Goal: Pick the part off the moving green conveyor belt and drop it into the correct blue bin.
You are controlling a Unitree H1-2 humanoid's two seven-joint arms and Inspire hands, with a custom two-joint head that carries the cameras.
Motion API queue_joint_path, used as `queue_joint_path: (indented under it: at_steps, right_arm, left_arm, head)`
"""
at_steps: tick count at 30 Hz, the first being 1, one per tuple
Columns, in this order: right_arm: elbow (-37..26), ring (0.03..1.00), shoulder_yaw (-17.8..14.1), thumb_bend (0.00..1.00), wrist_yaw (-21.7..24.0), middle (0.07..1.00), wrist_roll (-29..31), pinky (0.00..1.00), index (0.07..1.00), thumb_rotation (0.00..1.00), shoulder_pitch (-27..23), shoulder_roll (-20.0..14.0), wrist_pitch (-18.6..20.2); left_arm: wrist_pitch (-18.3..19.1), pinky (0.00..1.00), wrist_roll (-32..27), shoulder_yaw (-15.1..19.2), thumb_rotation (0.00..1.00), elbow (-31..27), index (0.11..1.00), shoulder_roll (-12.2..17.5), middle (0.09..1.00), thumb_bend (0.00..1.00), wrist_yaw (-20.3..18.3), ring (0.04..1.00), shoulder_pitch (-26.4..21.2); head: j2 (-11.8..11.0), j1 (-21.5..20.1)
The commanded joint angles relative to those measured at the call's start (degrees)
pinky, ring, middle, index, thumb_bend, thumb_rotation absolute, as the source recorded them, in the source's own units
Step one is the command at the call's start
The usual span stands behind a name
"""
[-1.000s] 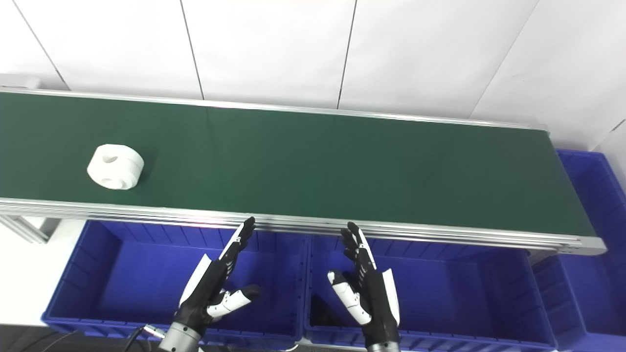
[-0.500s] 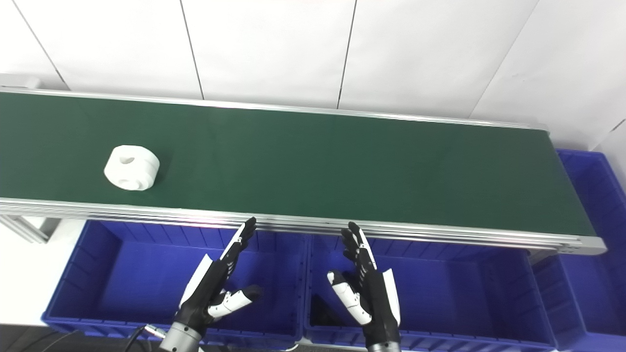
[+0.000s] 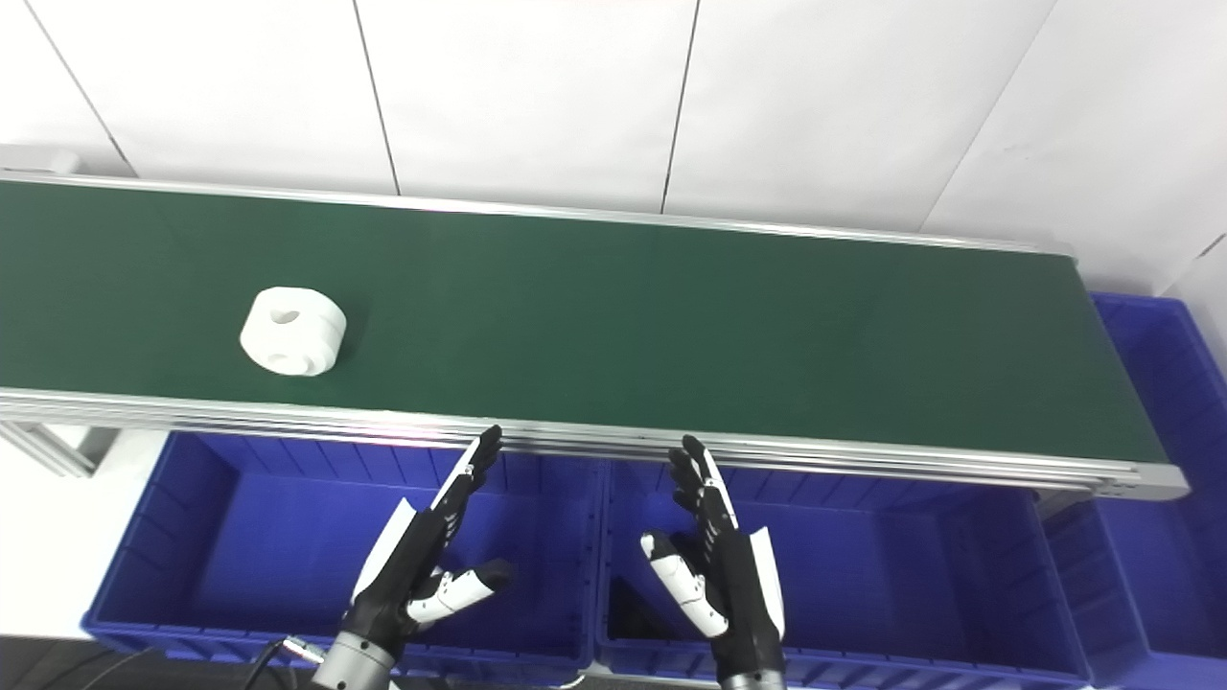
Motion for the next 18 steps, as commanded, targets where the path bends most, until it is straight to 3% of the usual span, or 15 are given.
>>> queue_joint_path:
  at_steps: [1, 12, 13, 14, 18]
  right_arm:
    - [-0.93, 0.920, 0.17, 0.70, -0.14, 0.922, 0.00, 0.90, 0.969, 0.76, -0.25, -0.04, -3.74]
    - [-0.74, 0.924, 0.13, 0.71, -0.35, 0.922, -0.22, 0.90, 0.968, 0.76, -0.27, -0.01, -3.75]
    - [-0.57, 0.924, 0.15, 0.71, -0.40, 0.922, -0.22, 0.90, 0.968, 0.76, -0.25, -0.15, -3.77]
    - [-0.49, 0.923, 0.17, 0.71, -0.39, 0.921, -0.20, 0.90, 0.970, 0.76, -0.20, -0.27, -3.79]
    - [0.78, 0.926, 0.09, 0.69, 0.32, 0.922, 1.87, 0.91, 0.974, 0.76, 0.14, -1.42, -3.82]
  left_arm:
    - [-2.10, 1.00, 0.01, -0.16, 0.81, -1.29, 1.000, -0.55, 1.000, 0.75, 0.28, 1.000, -0.56]
    - [-2.28, 1.00, -0.01, -0.19, 0.81, -1.23, 1.000, -0.48, 1.000, 0.75, 0.19, 1.000, -0.59]
    - [-2.44, 1.00, 0.14, -0.26, 0.81, -0.97, 1.000, -0.54, 1.000, 0.75, 0.28, 1.000, -0.59]
    - [-2.46, 1.00, 0.37, -0.30, 0.81, -0.85, 1.000, -0.59, 1.000, 0.75, 0.40, 1.000, -0.56]
    - [-4.89, 1.00, -0.62, -0.58, 0.77, 2.15, 1.000, -1.45, 1.000, 0.76, 0.62, 1.000, -0.63]
  head:
    - [0.02, 0.08]
    - [-0.51, 0.96]
    - [-1.97, 3.18]
    - [-1.97, 3.18]
    - [-6.92, 11.99]
